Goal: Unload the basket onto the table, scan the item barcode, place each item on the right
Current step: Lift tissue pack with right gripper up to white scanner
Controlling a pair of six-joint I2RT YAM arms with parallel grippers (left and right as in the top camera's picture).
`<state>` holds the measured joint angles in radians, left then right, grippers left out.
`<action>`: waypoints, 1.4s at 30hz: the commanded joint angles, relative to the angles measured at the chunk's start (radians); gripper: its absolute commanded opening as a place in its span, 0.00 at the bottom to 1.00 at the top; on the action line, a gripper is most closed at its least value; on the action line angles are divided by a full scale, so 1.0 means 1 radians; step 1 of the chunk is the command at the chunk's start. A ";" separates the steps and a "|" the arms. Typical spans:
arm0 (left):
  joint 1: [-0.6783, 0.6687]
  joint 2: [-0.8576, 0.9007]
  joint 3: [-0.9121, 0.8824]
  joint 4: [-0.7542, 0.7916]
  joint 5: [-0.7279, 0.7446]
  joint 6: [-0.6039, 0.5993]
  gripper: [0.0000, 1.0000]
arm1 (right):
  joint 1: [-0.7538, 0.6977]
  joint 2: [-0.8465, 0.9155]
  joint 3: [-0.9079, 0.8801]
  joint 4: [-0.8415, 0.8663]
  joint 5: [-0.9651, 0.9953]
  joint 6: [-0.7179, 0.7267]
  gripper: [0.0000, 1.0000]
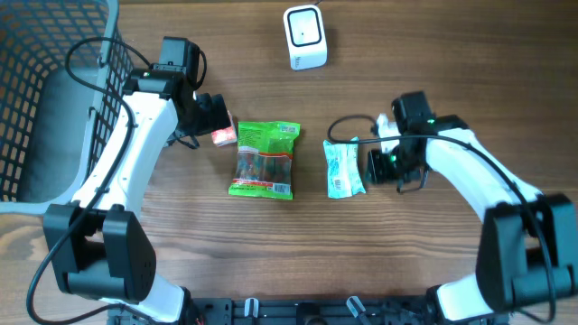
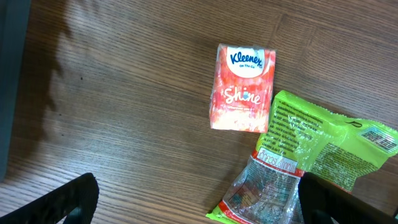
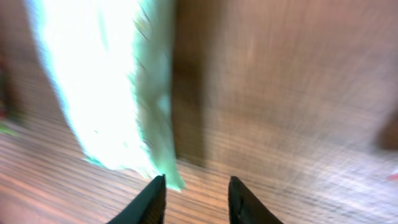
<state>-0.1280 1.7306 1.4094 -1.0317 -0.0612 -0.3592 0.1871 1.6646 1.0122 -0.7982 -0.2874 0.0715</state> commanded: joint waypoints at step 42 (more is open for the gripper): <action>0.001 -0.013 0.013 0.000 0.001 0.012 1.00 | -0.013 -0.225 -0.018 0.360 -0.274 -0.016 0.04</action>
<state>-0.1280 1.7306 1.4094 -1.0321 -0.0612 -0.3592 0.1795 1.5406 0.9768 -0.4400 -0.5175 0.0742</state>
